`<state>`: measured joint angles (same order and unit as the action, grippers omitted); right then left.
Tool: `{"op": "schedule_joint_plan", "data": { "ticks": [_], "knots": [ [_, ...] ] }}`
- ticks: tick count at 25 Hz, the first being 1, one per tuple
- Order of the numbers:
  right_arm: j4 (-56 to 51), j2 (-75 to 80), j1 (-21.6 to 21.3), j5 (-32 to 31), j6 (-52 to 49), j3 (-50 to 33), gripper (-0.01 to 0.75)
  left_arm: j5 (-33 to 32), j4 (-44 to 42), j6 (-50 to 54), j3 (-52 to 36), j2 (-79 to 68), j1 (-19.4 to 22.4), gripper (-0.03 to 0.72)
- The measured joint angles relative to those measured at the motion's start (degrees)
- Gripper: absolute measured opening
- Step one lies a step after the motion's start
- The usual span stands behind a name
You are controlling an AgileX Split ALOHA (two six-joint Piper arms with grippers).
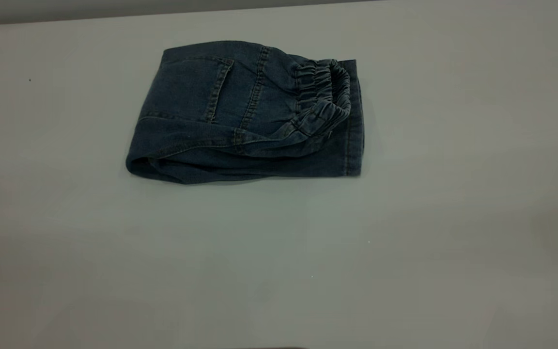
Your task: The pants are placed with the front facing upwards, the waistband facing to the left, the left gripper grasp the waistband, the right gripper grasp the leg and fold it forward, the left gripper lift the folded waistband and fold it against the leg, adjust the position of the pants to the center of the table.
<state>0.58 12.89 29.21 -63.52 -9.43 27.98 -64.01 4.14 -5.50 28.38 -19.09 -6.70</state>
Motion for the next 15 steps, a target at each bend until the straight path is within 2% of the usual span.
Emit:
{"op": "schedule_joint_plan", "data": {
  "ticks": [15],
  "knots": [
    [-0.58,-0.2,-0.27,-2.3,-0.01,0.0,0.42,0.06,-0.31,0.0,-0.3,-0.02,0.0,0.559]
  ]
}}
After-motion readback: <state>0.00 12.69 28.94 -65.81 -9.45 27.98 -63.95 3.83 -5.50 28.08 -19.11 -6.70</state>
